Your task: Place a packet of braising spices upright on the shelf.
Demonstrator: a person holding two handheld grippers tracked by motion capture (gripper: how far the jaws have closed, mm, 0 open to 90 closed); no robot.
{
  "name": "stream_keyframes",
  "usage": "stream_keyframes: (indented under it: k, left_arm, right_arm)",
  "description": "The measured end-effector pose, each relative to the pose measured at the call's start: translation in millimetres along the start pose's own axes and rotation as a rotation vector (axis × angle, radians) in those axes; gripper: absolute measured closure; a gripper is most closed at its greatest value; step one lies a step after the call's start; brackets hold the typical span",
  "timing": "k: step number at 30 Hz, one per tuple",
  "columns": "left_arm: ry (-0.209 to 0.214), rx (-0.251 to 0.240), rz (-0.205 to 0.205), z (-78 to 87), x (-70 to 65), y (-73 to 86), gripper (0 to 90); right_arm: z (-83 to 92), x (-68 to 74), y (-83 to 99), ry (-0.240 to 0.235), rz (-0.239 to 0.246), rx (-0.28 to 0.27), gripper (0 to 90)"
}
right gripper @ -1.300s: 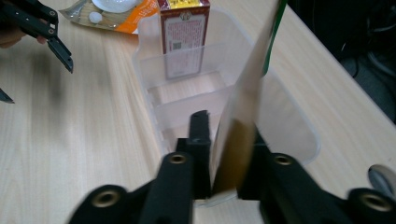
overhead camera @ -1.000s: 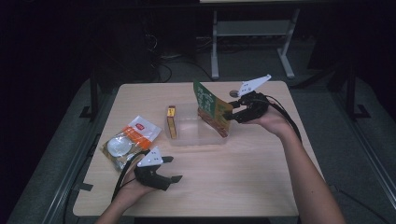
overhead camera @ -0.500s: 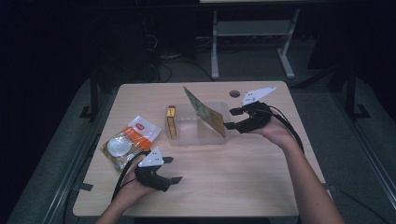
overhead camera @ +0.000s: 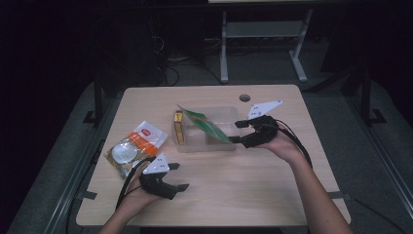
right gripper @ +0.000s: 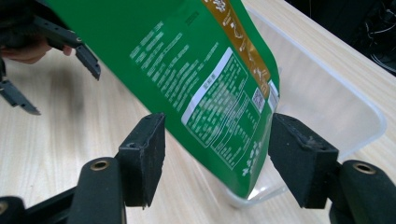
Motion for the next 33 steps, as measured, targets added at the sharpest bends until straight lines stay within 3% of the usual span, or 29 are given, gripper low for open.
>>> stream_keyframes:
  k: [7, 10, 16, 20, 22, 29, 33]
  left_arm:
    - [-0.004, 0.003, 0.001, 0.4, -0.2, -0.1, 19.4]
    - [-0.002, 0.008, 0.002, -0.1, 0.2, 0.4, 19.4]
    - [-0.004, 0.006, 0.003, 0.3, 0.0, 0.2, 19.4]
    - [-0.004, 0.01, 0.0, 0.7, 0.8, 0.6, 19.4]
    - [-0.003, 0.013, -0.003, 0.8, 0.9, 0.7, 19.4]
    - [-0.006, 0.011, 0.0, 1.2, 1.0, 0.7, 19.4]
    - [-0.005, 0.012, -0.001, 1.1, 1.0, 0.6, 19.4]
  right_arm:
    - [5.7, 8.4, 17.1, -0.013, -0.025, -0.005, 35.2]
    - [2.3, 13.6, 20.8, -0.006, -0.014, -0.003, 38.1]
    - [-20.8, 18.9, 16.8, -0.006, -0.03, -0.013, 39.1]
    - [-40.7, 21.9, 13.8, 0.022, -0.027, -0.008, 39.3]
    - [-47.8, 22.5, 12.2, 0.034, -0.027, -0.01, 44.9]
    - [-50.1, 20.3, 3.7, 0.103, -0.033, -0.066, 85.7]
    - [-44.1, 13.8, 1.3, 0.102, -0.086, -0.107, 89.8]
Point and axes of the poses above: each handheld gripper's, and its own axes: z roughly backward along the jaws, y roughly out of its underside, x roughly to its left, the point moved 4 cm from there along -z, roughly forward along the jaws, and after that the axes turned 9 degrees about -z, right-handed, at the moved point
